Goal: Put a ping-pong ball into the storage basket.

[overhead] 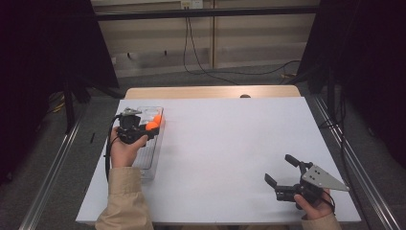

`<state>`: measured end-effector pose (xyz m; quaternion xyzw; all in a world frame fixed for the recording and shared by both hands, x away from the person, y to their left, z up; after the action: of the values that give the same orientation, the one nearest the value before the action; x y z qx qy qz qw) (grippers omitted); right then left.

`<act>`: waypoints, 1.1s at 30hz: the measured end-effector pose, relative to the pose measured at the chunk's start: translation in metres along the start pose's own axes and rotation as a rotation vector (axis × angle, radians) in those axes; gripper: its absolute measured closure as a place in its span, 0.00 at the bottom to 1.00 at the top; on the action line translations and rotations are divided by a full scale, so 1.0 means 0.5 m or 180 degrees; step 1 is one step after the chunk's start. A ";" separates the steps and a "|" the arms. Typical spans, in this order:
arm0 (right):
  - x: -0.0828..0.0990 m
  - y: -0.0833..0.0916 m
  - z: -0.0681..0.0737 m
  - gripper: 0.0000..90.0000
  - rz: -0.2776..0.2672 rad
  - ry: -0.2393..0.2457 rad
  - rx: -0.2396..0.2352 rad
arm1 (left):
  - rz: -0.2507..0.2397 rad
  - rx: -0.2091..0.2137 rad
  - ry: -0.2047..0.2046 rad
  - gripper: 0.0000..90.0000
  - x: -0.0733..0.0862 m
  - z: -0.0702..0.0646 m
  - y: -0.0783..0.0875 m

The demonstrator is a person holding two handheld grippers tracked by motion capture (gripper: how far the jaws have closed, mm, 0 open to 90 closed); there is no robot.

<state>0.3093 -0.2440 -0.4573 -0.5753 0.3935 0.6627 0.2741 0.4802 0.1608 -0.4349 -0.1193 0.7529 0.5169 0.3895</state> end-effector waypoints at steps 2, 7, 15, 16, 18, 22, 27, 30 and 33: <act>0.000 0.000 0.000 0.03 -0.0001 -0.0002 -0.0001 | -0.0008 -0.0026 0.0018 0.57 0.001 0.004 0.001; 0.000 0.000 0.000 0.03 -0.0002 -0.0006 -0.0002 | -0.0012 -0.0071 0.0009 0.57 0.002 0.008 0.002; -0.001 0.000 0.000 0.03 -0.0005 -0.0004 -0.0003 | 0.0004 -0.0114 0.0028 0.57 0.007 0.016 0.001; -0.001 0.000 0.000 0.03 -0.0005 -0.0004 -0.0003 | 0.0004 -0.0114 0.0028 0.56 0.007 0.016 0.001; 0.000 0.000 0.000 0.03 -0.0001 0.0000 -0.0001 | 0.0002 -0.0129 0.0036 0.57 0.008 0.019 0.002; 0.000 0.001 0.000 0.03 -0.0005 -0.0007 0.0000 | 0.0004 -0.0145 0.0040 0.56 0.009 0.021 0.002; 0.000 0.000 0.000 0.03 -0.0003 0.0000 -0.0005 | 0.0019 -0.0177 0.0056 0.56 0.013 0.027 -0.002; 0.000 0.000 0.000 0.03 -0.0003 -0.0003 -0.0003 | 0.0032 -0.0179 0.0056 0.56 0.016 0.030 -0.003; 0.000 0.001 0.000 0.03 -0.0006 -0.0001 -0.0003 | 0.0044 -0.0227 0.0071 0.56 0.019 0.035 -0.004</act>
<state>0.3092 -0.2444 -0.4570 -0.5756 0.3926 0.6627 0.2745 0.4831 0.1774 -0.4460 -0.1336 0.7391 0.5448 0.3729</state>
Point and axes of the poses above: each handheld gripper's, and its own axes: y roughly backward along the jaws, x roughly out of its underside, z roughly to its left, the point moved 8 cm from there along -y, roughly forward along the jaws, and after that the axes turned 1 degree about y, right-handed, at the moved point
